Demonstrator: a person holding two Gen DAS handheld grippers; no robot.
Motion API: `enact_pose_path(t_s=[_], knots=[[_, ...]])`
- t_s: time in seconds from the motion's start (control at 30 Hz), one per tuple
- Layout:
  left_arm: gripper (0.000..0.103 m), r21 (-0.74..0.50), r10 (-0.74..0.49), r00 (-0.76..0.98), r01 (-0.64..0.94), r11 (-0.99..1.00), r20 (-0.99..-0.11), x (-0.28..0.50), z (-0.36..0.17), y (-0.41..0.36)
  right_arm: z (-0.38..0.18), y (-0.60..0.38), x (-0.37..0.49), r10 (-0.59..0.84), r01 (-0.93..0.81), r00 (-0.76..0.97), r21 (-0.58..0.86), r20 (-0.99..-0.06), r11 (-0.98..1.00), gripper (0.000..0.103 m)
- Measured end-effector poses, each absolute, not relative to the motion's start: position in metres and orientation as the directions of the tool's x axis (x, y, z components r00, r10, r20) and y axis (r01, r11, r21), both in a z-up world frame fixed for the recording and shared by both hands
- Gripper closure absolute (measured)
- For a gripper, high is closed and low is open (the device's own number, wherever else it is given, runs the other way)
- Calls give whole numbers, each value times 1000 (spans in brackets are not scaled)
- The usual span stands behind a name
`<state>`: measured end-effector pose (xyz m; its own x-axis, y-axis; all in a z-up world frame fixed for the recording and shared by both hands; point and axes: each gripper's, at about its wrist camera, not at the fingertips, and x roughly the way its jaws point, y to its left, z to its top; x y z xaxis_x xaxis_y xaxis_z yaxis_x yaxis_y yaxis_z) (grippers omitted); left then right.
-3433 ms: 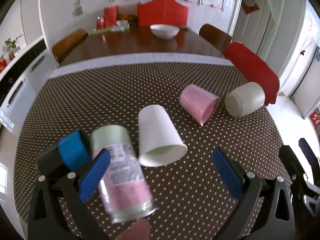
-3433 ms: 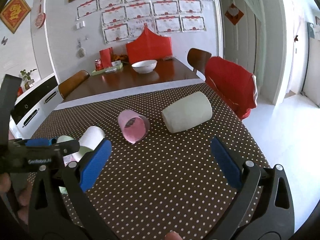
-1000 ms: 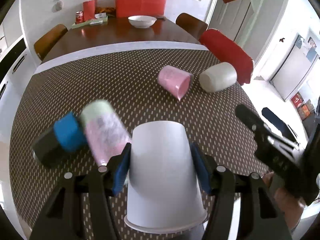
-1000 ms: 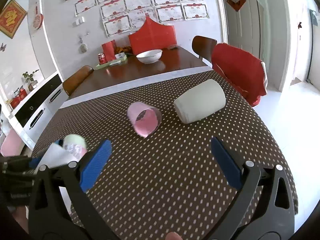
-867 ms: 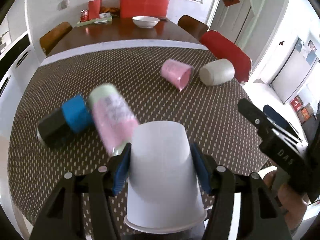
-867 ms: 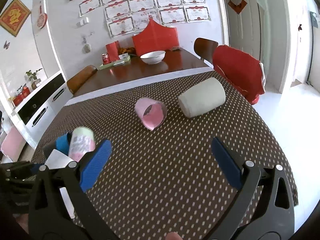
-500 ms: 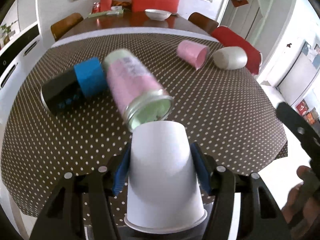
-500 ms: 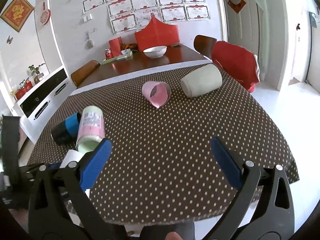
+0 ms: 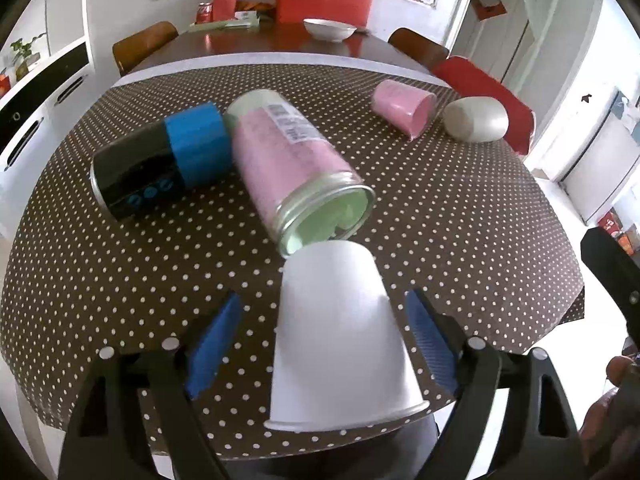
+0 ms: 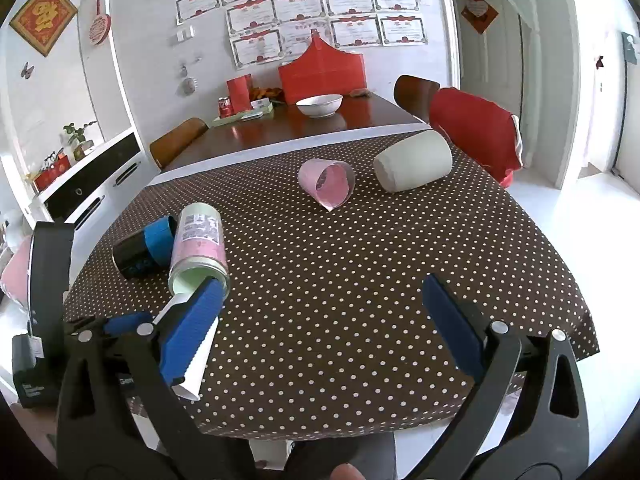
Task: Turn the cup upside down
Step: 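Lift the white cup with the left gripper and carry it toward the right gripper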
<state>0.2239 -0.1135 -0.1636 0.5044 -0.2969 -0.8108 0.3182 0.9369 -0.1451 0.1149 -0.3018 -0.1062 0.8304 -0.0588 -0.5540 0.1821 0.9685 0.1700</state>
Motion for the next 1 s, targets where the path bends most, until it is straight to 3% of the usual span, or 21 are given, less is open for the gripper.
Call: enact_pose_path(t_s=[0.27,0.6,1.0], knots=[[20,-135,-293,568,304,943,-769,211,-144,-99,-96,-294,114,-42,164,843,181,-537,970,5],[12,-42,-256,709,305,951,-657,184,-106,-75,-79,-276,109,-2,120,860,198,-510,973,5],[12,-71,-188,797,181,981,-573,159,-84,-16,-71,-240,125,99,33,823,221,-560,975,5]])
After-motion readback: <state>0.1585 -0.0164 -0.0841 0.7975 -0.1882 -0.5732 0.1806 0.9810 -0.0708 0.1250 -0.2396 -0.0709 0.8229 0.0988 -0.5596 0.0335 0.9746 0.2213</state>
